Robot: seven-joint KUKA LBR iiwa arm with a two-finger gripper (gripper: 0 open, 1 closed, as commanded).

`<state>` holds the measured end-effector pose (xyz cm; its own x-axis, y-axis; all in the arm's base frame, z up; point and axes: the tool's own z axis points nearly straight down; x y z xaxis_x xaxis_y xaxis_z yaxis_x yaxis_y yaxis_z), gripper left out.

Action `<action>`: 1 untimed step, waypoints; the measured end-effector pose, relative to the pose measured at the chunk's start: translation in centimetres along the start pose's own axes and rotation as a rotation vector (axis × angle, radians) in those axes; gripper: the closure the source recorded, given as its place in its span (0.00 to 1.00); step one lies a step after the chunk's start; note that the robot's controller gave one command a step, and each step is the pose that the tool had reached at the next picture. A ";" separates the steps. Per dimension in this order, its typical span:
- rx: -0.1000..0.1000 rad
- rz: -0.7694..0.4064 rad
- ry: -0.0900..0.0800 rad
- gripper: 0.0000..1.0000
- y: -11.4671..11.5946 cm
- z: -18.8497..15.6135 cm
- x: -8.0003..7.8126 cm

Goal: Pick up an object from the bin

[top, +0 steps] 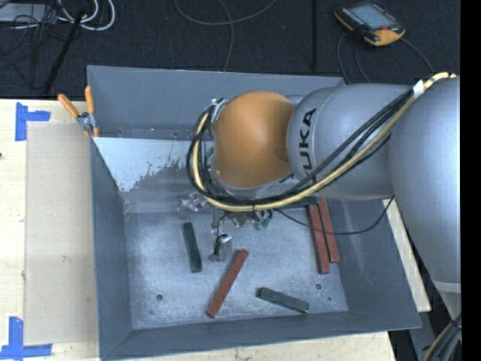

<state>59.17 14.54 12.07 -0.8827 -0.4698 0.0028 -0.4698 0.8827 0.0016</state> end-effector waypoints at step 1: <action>0.002 -0.241 -0.004 0.00 0.3 0.3 -1.0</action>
Offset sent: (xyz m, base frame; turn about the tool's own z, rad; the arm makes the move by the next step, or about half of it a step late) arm -0.0121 0.0136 -0.0507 -0.5295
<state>59.92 15.26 11.73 -0.7450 -0.6671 -0.0017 -0.6671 0.7450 -0.0003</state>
